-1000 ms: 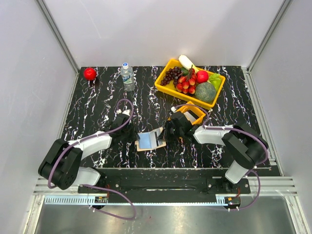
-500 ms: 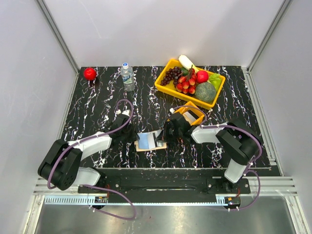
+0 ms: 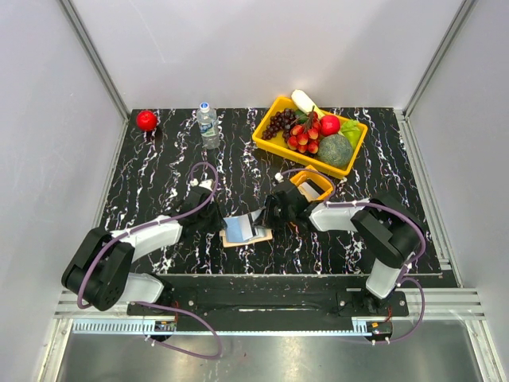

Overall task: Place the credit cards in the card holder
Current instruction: Insert the credit card into the card holder.

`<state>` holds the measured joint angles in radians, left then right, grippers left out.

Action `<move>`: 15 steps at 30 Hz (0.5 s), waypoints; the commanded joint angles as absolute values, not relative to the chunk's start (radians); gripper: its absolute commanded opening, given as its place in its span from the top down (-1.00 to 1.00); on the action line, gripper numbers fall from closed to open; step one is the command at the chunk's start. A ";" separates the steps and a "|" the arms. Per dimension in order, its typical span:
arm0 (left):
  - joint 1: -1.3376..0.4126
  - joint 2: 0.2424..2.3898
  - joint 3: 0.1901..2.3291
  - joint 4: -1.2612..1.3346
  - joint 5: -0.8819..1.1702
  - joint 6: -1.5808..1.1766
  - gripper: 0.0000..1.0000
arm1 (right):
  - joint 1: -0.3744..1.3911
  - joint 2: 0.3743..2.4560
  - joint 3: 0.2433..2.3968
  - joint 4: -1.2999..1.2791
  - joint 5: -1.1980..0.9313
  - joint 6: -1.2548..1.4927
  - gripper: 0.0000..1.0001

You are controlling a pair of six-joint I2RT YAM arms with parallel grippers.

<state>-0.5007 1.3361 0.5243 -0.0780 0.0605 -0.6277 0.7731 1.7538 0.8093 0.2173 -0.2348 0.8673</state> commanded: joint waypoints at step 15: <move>-0.511 1.308 0.497 -0.023 0.095 -0.658 0.56 | 0.838 1.818 0.908 0.104 -0.299 0.810 1.00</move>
